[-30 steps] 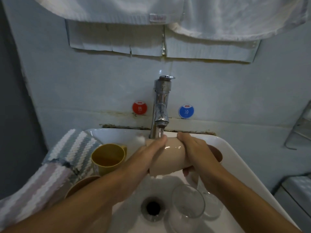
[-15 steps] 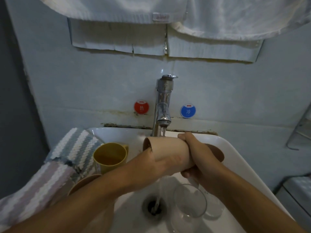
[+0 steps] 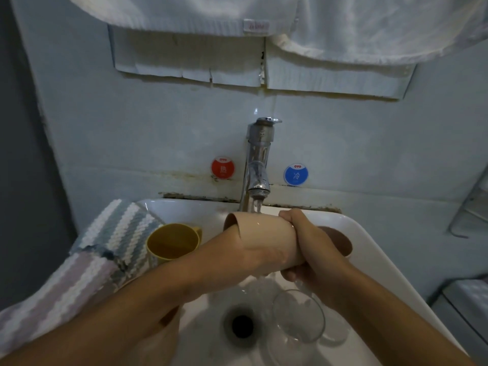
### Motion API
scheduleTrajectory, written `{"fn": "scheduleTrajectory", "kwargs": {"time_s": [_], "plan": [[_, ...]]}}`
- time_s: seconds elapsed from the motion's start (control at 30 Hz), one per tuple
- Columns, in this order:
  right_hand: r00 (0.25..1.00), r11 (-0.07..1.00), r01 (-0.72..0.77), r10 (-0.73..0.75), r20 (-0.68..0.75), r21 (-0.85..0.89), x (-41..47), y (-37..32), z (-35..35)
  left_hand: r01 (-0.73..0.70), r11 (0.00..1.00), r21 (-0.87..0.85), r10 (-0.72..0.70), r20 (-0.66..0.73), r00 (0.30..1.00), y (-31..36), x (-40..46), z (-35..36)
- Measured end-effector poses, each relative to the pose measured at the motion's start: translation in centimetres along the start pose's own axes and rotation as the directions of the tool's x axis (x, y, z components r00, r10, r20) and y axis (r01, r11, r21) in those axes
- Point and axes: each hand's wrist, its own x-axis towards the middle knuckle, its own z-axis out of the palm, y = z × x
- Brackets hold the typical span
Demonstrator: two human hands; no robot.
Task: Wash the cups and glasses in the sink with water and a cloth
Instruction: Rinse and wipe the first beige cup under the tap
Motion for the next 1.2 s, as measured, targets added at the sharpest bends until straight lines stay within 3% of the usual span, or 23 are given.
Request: {"fn": "scheduleTrajectory", "kwargs": {"time_s": [0.03,0.07,0.1,0.2,0.33,0.5,0.67,0.77,0.83,0.93,1.2], "plan": [[1.0,1.0,0.002,-0.002,-0.003,-0.008,0.0,0.0,0.0,-0.081,0.996,-0.026,0.081,0.022,0.996,-0.3,0.2,-0.2],[1.0,1.0,0.007,-0.007,-0.007,-0.016,0.0,0.0,0.1,-0.04,0.997,-0.067,0.038,-0.031,0.999,0.0,0.0,-0.4],[1.0,1.0,0.011,-0.011,-0.014,-0.025,0.0,0.0,0.1,0.055,0.998,0.002,-0.055,-0.052,0.997,-0.2,-0.3,-0.5],[1.0,0.999,0.01,-0.01,-0.011,-0.042,0.0,0.1,0.1,0.133,0.984,0.117,-0.132,-0.018,0.991,-0.1,-1.4,-0.4],[0.997,0.996,0.015,-0.021,-0.069,-0.083,0.0,0.1,0.2,0.177,0.984,0.011,-0.173,-0.14,0.975,-1.0,-0.9,-0.3],[0.958,0.916,0.196,-0.255,-0.134,-0.349,1.0,0.4,-0.6,0.238,0.968,-0.086,-0.251,-0.231,0.94,-1.3,-1.6,-0.3],[0.899,0.798,0.32,-0.425,-0.101,-0.511,1.5,1.0,-0.8,0.392,0.854,0.343,-0.173,-0.523,0.835,-1.3,-1.7,0.6],[0.894,0.744,0.341,-0.446,-0.048,-0.575,1.5,0.9,-0.8,0.363,0.69,0.627,-0.044,-0.463,0.885,-1.3,-1.8,1.2],[0.896,0.681,0.337,-0.443,0.001,-0.65,1.5,1.0,-0.6,0.332,0.629,0.703,-0.051,-0.388,0.92,-1.1,-2.0,1.5],[0.895,0.653,0.368,-0.442,0.061,-0.662,1.5,1.5,-0.3,0.316,0.678,0.664,-0.088,-0.353,0.932,-0.8,-2.3,1.6],[0.914,0.735,0.406,-0.33,0.237,-0.543,1.5,1.4,-0.6,0.343,0.823,0.454,-0.204,-0.327,0.923,-2.0,-1.7,0.2]]}}
